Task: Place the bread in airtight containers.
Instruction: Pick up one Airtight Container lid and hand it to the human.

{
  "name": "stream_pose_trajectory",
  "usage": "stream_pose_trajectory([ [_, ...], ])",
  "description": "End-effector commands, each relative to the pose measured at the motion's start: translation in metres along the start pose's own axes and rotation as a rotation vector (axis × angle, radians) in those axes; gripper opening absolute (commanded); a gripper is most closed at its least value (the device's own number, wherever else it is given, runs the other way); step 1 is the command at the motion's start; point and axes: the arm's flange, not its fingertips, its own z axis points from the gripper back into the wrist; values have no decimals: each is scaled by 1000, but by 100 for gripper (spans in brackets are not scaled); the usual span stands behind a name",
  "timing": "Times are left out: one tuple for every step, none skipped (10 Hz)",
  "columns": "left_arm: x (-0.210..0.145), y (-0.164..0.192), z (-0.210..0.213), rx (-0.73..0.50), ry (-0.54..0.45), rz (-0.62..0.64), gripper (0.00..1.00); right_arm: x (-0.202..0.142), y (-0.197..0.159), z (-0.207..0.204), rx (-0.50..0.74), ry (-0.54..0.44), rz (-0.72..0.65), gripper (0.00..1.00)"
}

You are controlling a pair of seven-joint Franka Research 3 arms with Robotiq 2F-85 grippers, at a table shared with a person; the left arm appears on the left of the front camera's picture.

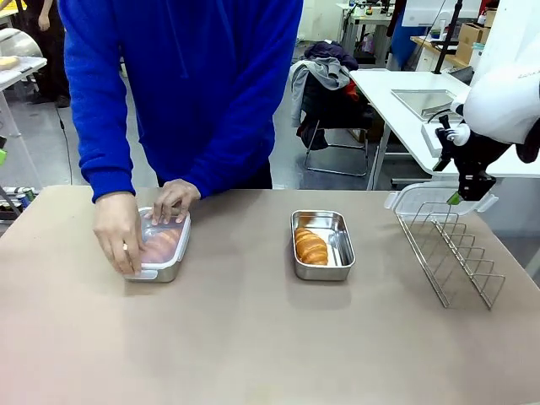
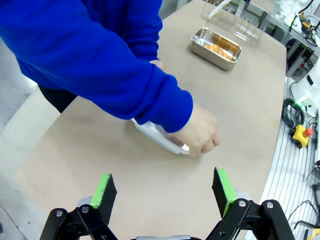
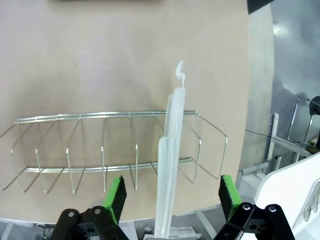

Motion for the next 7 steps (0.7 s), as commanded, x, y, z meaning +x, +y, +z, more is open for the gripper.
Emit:
stream_pose_trajectory([
  [1,-1,2,-6,8,-16,100,3,-7,7,-13,60,-27,40],
  [1,-1,2,-6,8,-16,100,2,-8,8,-16,70,-31,0],
  [1,-1,2,-6,8,-16,100,1,-6,7,-15,79,-36,0],
  [1,-1,2,-6,8,-16,100,0,-5,5,-9,90,-39,0],
  [1,-1,2,-6,8,-16,100,0,-5,5,-6,95,-37,14],
  [1,-1,2,-6,8,-16,100,0,-5,5,-5,97,-36,4],
  [1,-1,2,-6,8,-16,100,-1,-5,4,-2,97,-35,0],
])
